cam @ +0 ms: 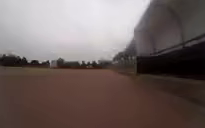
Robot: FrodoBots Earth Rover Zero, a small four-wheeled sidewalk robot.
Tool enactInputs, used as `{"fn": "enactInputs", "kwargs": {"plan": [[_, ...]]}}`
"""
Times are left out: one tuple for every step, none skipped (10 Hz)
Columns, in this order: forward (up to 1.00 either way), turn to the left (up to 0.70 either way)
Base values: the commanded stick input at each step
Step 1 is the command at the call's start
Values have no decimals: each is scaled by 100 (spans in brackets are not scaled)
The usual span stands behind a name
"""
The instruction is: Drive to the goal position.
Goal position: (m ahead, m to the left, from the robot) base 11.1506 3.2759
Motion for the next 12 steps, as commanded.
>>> {"fn": "enactInputs", "kwargs": {"plan": [[100, -34], [100, -34], [100, -34], [100, -34], [100, -24], [100, -7], [100, 0], [100, 0], [100, 0], [100, 0], [100, 0], [100, 0]]}}
